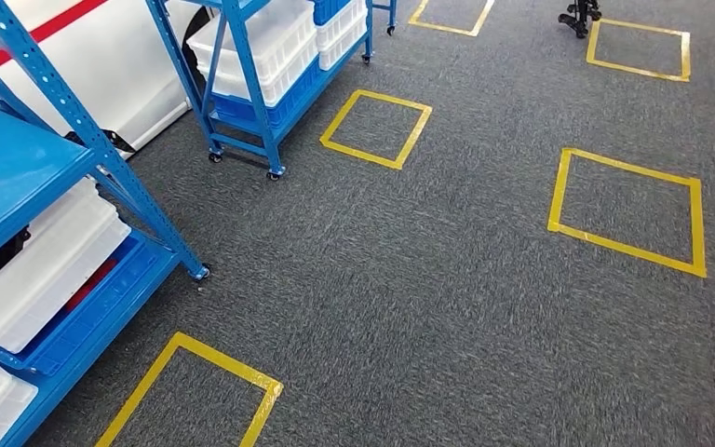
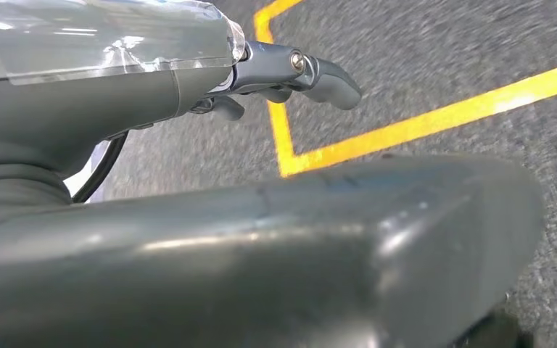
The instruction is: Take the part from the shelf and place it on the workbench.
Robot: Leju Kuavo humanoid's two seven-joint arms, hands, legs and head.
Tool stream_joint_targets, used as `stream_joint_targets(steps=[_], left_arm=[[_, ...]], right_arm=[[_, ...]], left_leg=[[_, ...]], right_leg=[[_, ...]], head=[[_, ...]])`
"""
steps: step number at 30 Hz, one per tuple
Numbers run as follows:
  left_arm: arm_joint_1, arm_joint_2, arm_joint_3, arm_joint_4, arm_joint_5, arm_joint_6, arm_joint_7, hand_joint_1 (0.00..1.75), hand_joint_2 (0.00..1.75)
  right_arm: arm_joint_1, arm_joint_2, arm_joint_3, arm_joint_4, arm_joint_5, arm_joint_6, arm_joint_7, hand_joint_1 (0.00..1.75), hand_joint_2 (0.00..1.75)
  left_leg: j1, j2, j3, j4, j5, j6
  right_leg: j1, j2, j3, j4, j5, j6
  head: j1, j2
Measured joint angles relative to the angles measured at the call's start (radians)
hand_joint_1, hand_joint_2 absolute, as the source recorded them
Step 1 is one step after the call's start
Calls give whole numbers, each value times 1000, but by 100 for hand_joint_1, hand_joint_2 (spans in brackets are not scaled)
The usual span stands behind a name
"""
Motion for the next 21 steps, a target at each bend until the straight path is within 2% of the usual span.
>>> stream_joint_targets(steps=[1,2,3,4,5,6,8,9,10,12,13,14,16,17,18,19,21], left_arm=[[-1,0,0,0,0,1,-1,0,0],[-1,0,0,0,0,2,-1,0,0],[0,0,0,0,0,1,2,0,0],[3,0,0,0,0,-3,10,0,0],[6,0,0,0,1,-9,24,0,0],[11,1,0,0,1,-23,51,0,0],[20,5,1,0,1,-65,130,0,0],[25,7,2,0,1,-89,174,0,0],[31,10,4,0,1,-110,210,0,0],[44,16,8,0,1,-136,248,0,0],[49,19,10,0,1,-141,251,0,0],[52,21,13,0,1,-140,245,0,0],[50,24,20,0,0,-127,214,0,0],[49,25,22,0,-2,-116,191,0,0],[48,25,23,0,-5,-104,167,0,0],[49,25,24,0,-8,-91,142,0,0],[49,25,25,0,-14,-69,103,0,0]], right_arm=[[3,-2,0,0,0,2,3,0,0],[5,-3,0,0,0,3,6,0,0],[6,-4,0,1,1,5,11,0,0],[7,-4,0,1,1,7,20,0,0],[6,-5,0,1,0,10,30,0,0],[5,-5,-1,1,-2,13,41,0,0],[6,-5,-4,2,-10,18,54,0,0],[6,-5,-8,2,-15,18,55,0,0],[5,-5,-11,3,-20,17,51,0,0],[2,-5,-16,3,-26,12,33,0,0],[0,-5,-18,3,-27,8,18,0,0],[0,-5,-19,3,-26,5,2,0,0],[1,-4,-21,4,-21,0,-36,0,0],[1,-2,-21,4,-18,-2,-54,0,0],[2,-1,-21,4,-15,-4,-69,0,0],[2,0,-21,5,-13,-6,-81,0,0],[1,1,-21,5,-8,-10,-95,0,0]], left_leg=[[0,23,-38,78,-39,-3],[0,33,-74,153,-70,-5],[0,38,-99,204,-85,-5],[0,41,-105,215,-79,-4],[-1,45,-86,180,-54,-1],[-3,56,-48,109,-16,5],[-13,99,29,-41,38,21],[-18,113,49,-81,49,29],[-22,117,54,-95,49,34],[-19,93,54,-101,54,41],[-15,82,57,-106,59,45],[-12,71,59,-111,64,50],[-9,49,58,-113,69,55],[-9,37,55,-110,69,56],[-9,23,53,-106,68,55],[-9,9,51,-101,67,54],[-8,-13,50,-92,62,51]], right_leg=[[3,-12,-1,0,-1,-4],[6,-26,-1,1,-3,-6],[9,-39,-1,2,-5,-7],[12,-53,-1,4,-7,-8],[14,-65,0,6,-10,-9],[16,-76,3,8,-13,-8],[20,-96,10,10,-20,-4],[22,-105,12,11,-23,-1],[23,-114,14,11,-25,4],[22,-123,19,10,-28,14],[20,-107,18,18,-36,19],[18,-81,8,44,-55,23],[13,-25,-48,162,-121,29],[11,-15,-86,238,-154,30],[10,-12,-117,296,-170,32],[9,-11,-133,321,-166,33],[6,-8,-123,287,-124,34]], head=[[0,0],[0,0],[0,0],[0,0],[0,0],[0,0],[0,0],[0,0],[0,0],[0,0],[0,0],[0,0],[0,0],[0,0],[0,0],[0,0],[0,0]])
